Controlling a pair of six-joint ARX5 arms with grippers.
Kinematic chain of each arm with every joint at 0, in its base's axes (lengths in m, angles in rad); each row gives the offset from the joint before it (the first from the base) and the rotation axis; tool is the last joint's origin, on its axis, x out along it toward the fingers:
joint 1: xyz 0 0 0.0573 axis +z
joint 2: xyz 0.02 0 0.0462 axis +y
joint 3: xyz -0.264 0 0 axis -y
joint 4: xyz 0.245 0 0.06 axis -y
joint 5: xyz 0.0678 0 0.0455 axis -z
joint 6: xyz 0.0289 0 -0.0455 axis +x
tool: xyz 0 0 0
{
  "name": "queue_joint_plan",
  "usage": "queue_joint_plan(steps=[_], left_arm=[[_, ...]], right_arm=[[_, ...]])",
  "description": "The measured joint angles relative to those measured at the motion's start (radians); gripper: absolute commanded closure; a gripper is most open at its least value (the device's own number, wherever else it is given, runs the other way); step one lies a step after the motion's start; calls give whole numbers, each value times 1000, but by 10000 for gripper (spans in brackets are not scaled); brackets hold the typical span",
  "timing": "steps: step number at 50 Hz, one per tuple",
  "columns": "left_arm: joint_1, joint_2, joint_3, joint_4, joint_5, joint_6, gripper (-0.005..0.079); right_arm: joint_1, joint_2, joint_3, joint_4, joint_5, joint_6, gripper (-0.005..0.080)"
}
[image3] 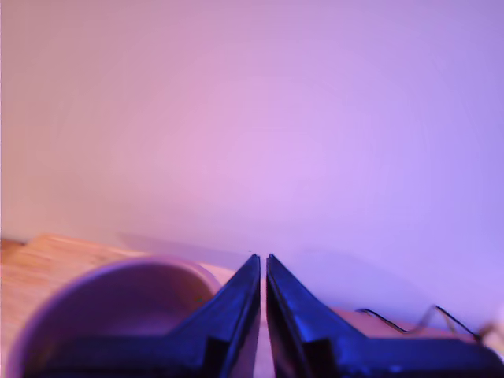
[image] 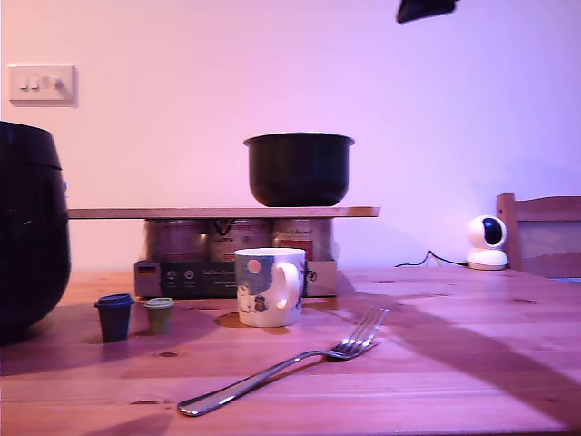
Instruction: Pick up the rice cooker pot, and place it on the shelf behind you
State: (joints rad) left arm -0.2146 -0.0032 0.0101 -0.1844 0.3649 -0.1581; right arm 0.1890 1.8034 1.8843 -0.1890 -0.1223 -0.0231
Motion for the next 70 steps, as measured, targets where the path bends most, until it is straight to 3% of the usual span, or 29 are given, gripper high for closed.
queue_joint_plan(steps=[14, 33, 47, 58, 70], left_arm=[[0, 0, 0, 0, 0, 0, 761], [0, 0, 0, 0, 0, 0, 761], [0, 0, 0, 0, 0, 0, 761], [0, 0, 0, 0, 0, 0, 761], [0, 0, 0, 0, 0, 0, 761]], right_arm=[[-19, -97, -179, 140, -55, 0, 763], [-16, -89, -387, 283, -153, 17, 763], [23, -89, -483, 468, -156, 19, 763], [43, -89, -632, 565, -155, 18, 763], [76, -91, -691, 662, -141, -2, 763]])
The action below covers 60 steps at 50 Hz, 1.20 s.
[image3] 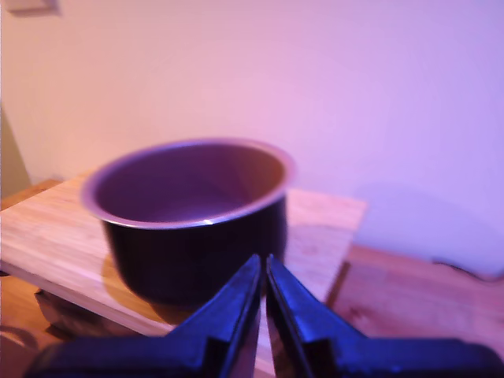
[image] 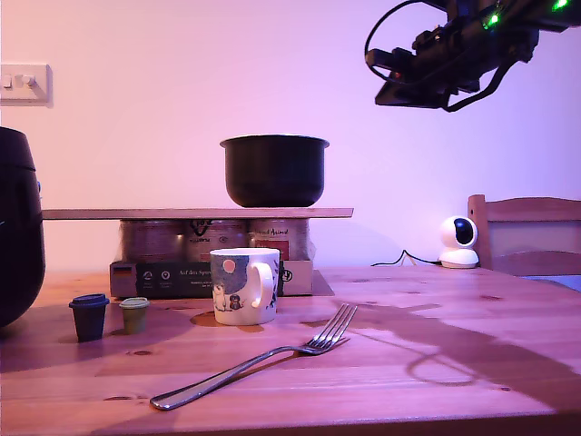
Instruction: Pick up the rice cooker pot, and place it on the shelf behind you
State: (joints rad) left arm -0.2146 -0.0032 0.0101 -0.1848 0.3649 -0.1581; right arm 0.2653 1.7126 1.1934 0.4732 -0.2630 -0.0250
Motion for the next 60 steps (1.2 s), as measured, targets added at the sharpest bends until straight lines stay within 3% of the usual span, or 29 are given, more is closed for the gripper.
queue_joint_plan(steps=[31, 51, 60], left_arm=[[0, 0, 0, 0, 0, 0, 761], [0, 0, 0, 0, 0, 0, 761], [0, 0, 0, 0, 0, 0, 761]], right_arm=[[19, -82, -208, 185, 8, 36, 763], [31, -362, -222, 83, 38, 48, 763], [31, -412, -373, 89, 66, 22, 763]])
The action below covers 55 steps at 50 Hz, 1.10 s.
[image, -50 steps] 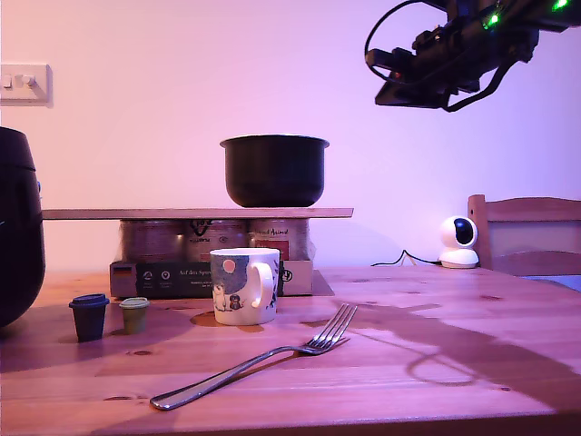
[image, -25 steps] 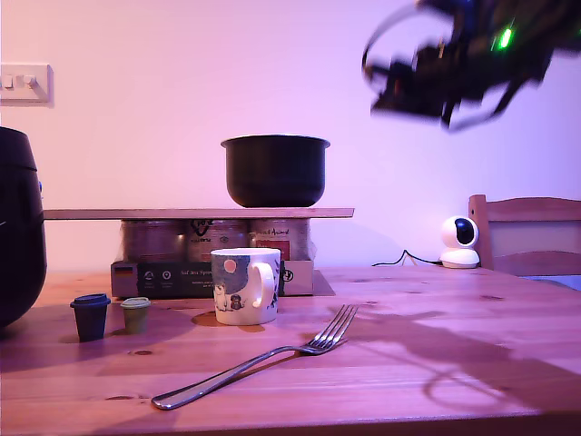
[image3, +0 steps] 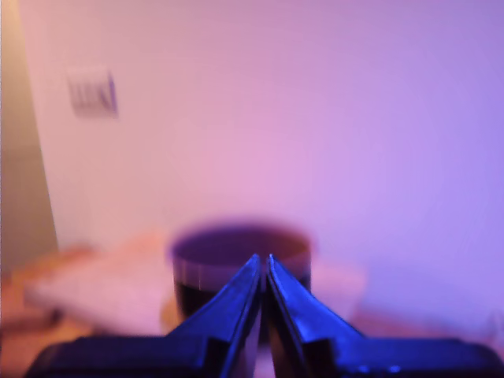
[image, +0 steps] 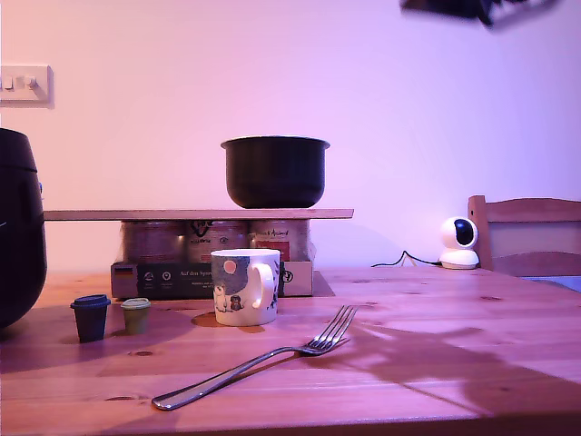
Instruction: Pick up the rice cooker pot, and place it on the shelf behind you
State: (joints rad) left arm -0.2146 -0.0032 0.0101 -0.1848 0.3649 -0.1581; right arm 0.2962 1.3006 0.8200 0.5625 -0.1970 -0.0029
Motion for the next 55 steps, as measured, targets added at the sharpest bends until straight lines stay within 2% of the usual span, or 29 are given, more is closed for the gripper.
queue_joint_plan(steps=[15, 39, 47, 55], left_arm=[[0, 0, 0, 0, 0, 0, 761], [0, 0, 0, 0, 0, 0, 761], [0, 0, 0, 0, 0, 0, 761], [0, 0, 0, 0, 0, 0, 761]], right_arm=[[0, -191, -233, 6, 71, -2, 763], [-1, -463, -456, -49, 108, -1, 763], [-1, -614, -522, -64, 161, 2, 763], [-11, -749, -555, -132, 173, 5, 763]])
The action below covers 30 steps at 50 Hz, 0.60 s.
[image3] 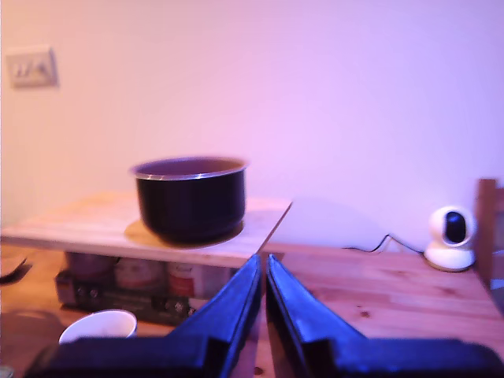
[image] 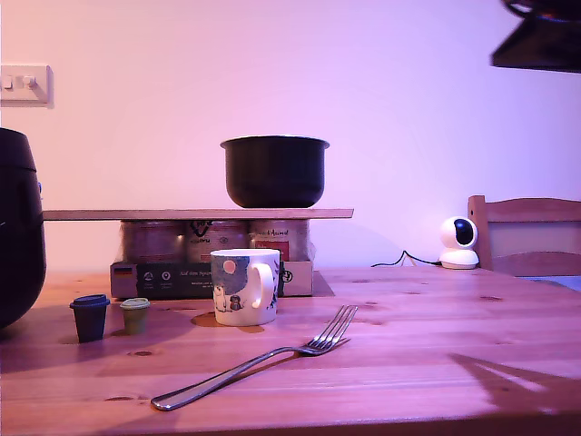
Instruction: Pick up the rice cooker pot, and place it on the shelf behind you
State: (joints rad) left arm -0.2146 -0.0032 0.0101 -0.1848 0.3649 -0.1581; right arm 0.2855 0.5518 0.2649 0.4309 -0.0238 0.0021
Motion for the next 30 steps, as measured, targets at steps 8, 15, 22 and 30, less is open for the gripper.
queue_joint_plan(steps=[8, 15, 22, 30], left_arm=[[0, 0, 0, 0, 0, 0, 761], [0, 0, 0, 0, 0, 0, 761], [0, 0, 0, 0, 0, 0, 761], [0, 0, 0, 0, 0, 0, 761]], right_arm=[[-23, -95, -3, -122, 1, 3, 763], [-44, -175, -14, -224, -1, 21, 763], [-72, -252, -24, -264, -2, 23, 763], [-112, -352, -72, -269, -3, 23, 763]])
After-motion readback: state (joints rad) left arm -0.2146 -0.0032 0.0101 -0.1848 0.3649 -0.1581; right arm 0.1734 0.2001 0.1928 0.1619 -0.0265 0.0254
